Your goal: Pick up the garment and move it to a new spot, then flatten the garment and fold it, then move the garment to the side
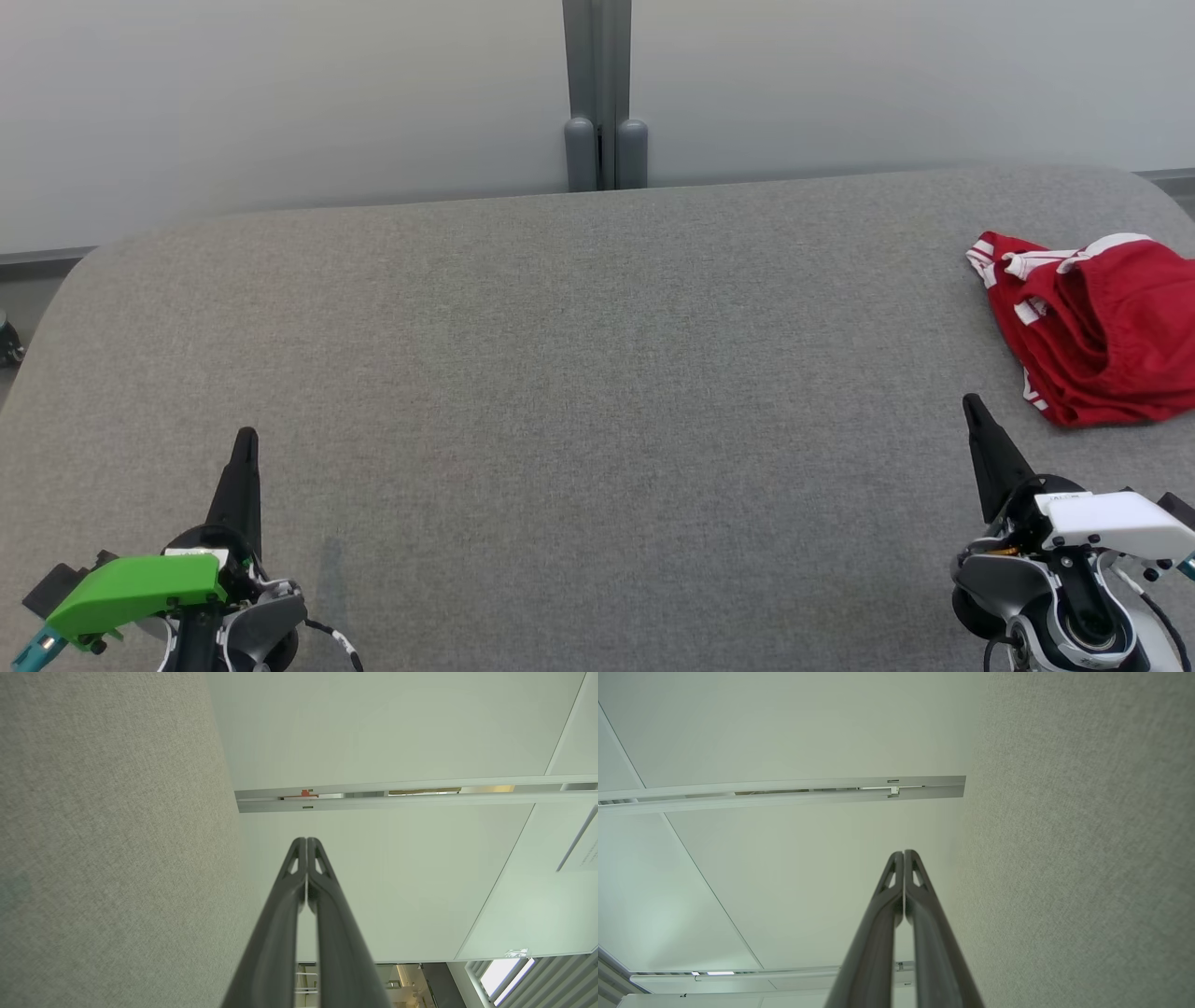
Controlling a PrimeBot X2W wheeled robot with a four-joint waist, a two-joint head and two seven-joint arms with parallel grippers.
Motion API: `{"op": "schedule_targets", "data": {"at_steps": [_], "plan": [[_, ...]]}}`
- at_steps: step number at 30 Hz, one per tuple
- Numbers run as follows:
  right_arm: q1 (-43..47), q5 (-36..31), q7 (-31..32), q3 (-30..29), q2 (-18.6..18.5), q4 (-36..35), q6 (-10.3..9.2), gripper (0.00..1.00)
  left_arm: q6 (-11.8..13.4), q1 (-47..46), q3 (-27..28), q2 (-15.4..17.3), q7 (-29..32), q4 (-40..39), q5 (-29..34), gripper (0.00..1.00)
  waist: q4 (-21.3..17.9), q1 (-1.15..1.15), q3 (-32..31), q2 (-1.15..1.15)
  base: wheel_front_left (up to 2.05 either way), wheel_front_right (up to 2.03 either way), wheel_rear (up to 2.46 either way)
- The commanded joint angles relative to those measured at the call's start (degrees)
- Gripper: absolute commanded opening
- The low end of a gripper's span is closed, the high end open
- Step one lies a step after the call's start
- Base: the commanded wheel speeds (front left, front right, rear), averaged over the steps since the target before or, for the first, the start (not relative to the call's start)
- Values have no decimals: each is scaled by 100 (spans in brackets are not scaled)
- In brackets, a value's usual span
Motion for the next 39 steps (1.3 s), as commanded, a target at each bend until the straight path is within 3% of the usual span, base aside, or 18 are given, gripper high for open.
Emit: {"op": "schedule_targets", "data": {"at_steps": [1,39], "plan": [[-37,35,27,-9,-20,-28,-2,0,-32,-54,16,7,21,-7,-24,0,0,0,0,0,0,0,0],[-38,17,31,-23,-8,-27,-1,0,-32,-54,14,7,20,-9,-25,0,0,0,0,0,0,0,0]]}}
